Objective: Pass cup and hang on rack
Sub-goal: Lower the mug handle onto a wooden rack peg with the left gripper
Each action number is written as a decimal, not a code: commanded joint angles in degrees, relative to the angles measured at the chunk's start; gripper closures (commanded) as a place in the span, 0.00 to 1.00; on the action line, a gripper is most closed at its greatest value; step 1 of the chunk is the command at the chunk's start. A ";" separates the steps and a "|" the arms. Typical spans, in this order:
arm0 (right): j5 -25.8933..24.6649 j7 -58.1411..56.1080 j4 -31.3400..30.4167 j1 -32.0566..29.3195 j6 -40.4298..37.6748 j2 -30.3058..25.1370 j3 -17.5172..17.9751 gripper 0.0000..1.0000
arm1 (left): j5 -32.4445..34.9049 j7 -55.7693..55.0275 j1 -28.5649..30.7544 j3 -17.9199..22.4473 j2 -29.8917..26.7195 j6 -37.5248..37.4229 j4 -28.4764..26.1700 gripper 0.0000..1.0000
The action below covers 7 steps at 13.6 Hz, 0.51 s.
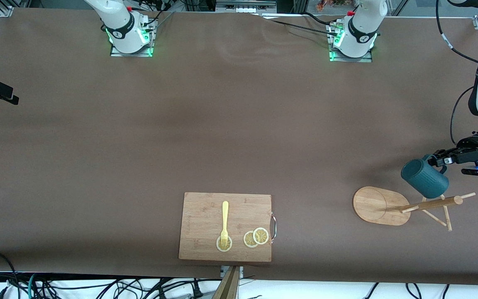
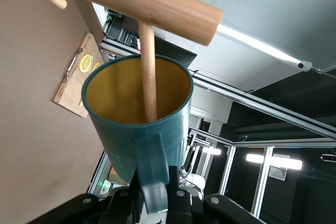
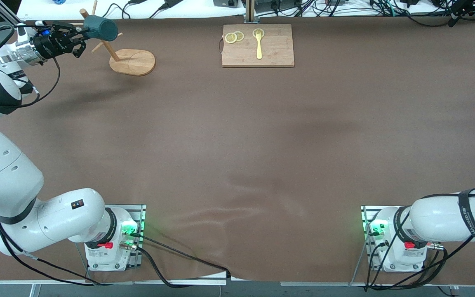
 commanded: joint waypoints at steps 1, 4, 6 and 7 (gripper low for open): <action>-0.54 0.17 0.99 -0.05 0.14 0.48 0.20 0.00 | -1.60 1.89 1.12 -0.54 2.20 -1.84 2.07 1.00; -0.19 0.25 0.90 0.12 1.11 1.71 0.55 0.00 | -3.10 3.91 1.38 -0.54 3.52 -2.89 2.07 1.00; -0.54 0.25 0.99 1.52 2.25 3.02 1.25 0.00 | -3.27 4.71 1.64 -0.54 4.31 -3.16 2.07 1.00; -0.27 0.25 1.07 1.36 2.43 3.20 1.16 0.00 | -3.71 4.71 1.82 -0.54 4.66 -3.25 1.98 1.00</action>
